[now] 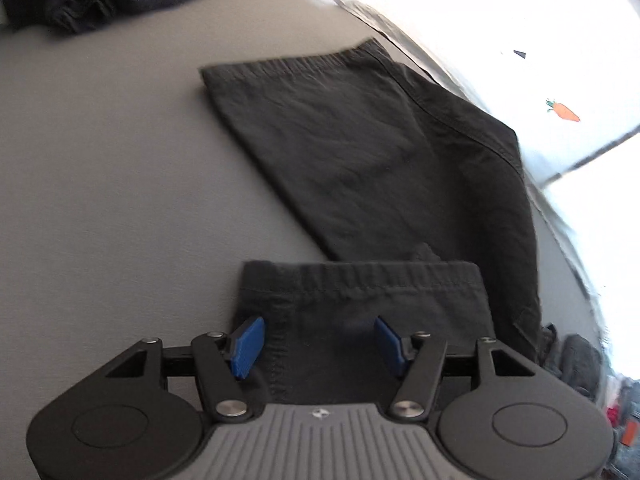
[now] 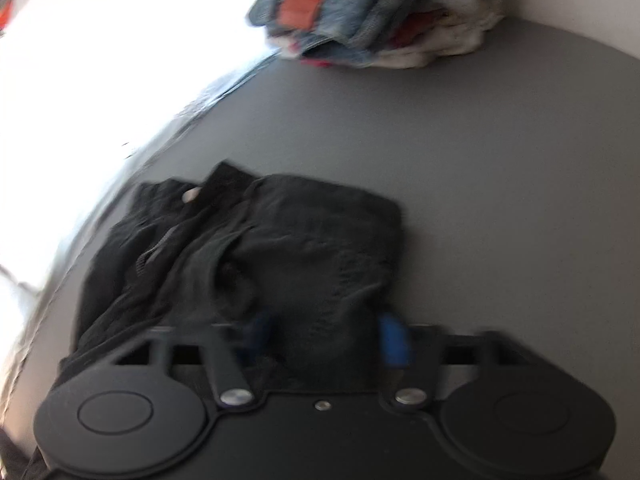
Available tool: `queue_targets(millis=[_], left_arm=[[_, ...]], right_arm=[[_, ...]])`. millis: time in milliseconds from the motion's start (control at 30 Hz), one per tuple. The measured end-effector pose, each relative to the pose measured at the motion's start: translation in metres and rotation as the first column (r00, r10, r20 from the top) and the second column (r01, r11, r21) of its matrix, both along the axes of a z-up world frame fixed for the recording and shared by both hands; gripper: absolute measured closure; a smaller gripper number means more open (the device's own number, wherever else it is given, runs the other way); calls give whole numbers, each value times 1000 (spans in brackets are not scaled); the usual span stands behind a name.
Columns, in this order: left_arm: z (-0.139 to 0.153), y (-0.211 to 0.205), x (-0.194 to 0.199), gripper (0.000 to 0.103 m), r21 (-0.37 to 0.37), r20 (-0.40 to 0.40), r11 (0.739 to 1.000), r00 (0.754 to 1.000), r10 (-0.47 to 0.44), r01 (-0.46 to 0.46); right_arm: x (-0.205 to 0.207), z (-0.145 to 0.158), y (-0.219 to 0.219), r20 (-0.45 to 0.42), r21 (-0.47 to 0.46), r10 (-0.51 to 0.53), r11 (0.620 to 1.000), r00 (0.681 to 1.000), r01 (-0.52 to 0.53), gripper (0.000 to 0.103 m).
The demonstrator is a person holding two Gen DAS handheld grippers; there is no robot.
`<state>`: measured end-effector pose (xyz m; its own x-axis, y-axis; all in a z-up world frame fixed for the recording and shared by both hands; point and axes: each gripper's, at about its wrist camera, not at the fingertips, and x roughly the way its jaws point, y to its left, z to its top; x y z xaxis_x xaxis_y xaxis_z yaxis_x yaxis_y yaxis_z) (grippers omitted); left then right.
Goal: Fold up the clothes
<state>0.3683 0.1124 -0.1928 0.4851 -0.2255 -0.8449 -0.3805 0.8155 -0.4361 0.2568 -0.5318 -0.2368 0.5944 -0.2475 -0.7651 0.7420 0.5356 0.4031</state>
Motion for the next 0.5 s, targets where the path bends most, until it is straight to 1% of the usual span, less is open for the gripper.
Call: queue_targets(millis=[33, 67, 100, 133, 167, 200, 233, 267, 300, 333, 433, 467, 500], left_arm=[[-1, -2, 4, 42, -6, 1, 1000, 1000, -17, 17], [-1, -3, 5, 44, 7, 1, 999, 999, -40, 40], [0, -4, 7, 46, 21, 0, 998, 998, -63, 63], [0, -4, 8, 62, 27, 1, 996, 997, -82, 82], [-2, -3, 9, 89, 4, -5, 996, 996, -93, 93], [-8, -1, 10, 96, -35, -19, 995, 996, -89, 88], [-11, 1, 10, 97, -53, -27, 996, 997, -71, 69], [-13, 2, 9, 100, -57, -32, 997, 998, -60, 58], [-14, 3, 8, 102, -61, -36, 997, 998, -50, 47], [-11, 3, 7, 101, -47, -37, 998, 998, -43, 41], [-2, 2, 3, 100, 52, -24, 997, 998, -49, 51], [1, 2, 2, 95, 88, -22, 995, 998, -56, 57], [3, 3, 2, 91, 115, -20, 991, 998, -65, 67]], right_arm=[[0, 0, -1, 11, 13, 4, 1000, 1000, -4, 73], [0, 0, -3, 21, 26, 0, 1000, 1000, 0, 77], [-2, 1, -4, 32, 39, -7, 999, 999, 6, 86], [-5, 1, -7, 50, 56, -18, 998, 999, 15, 91], [-9, 0, -9, 73, 78, -31, 997, 997, 25, 93], [-13, 0, -11, 97, 101, -45, 994, 994, 35, 96], [-16, 1, -13, 118, 120, -57, 992, 991, 43, 97], [-19, 1, -14, 138, 136, -70, 989, 988, 51, 97], [-21, 1, -15, 158, 152, -82, 987, 984, 58, 97], [-22, 3, -15, 167, 158, -86, 986, 982, 60, 97], [-16, 8, -12, 138, 103, -39, 994, 990, 25, 96], [-13, 10, -10, 117, 77, -19, 997, 993, 10, 96], [-10, 10, -8, 96, 57, -4, 998, 995, -2, 95]])
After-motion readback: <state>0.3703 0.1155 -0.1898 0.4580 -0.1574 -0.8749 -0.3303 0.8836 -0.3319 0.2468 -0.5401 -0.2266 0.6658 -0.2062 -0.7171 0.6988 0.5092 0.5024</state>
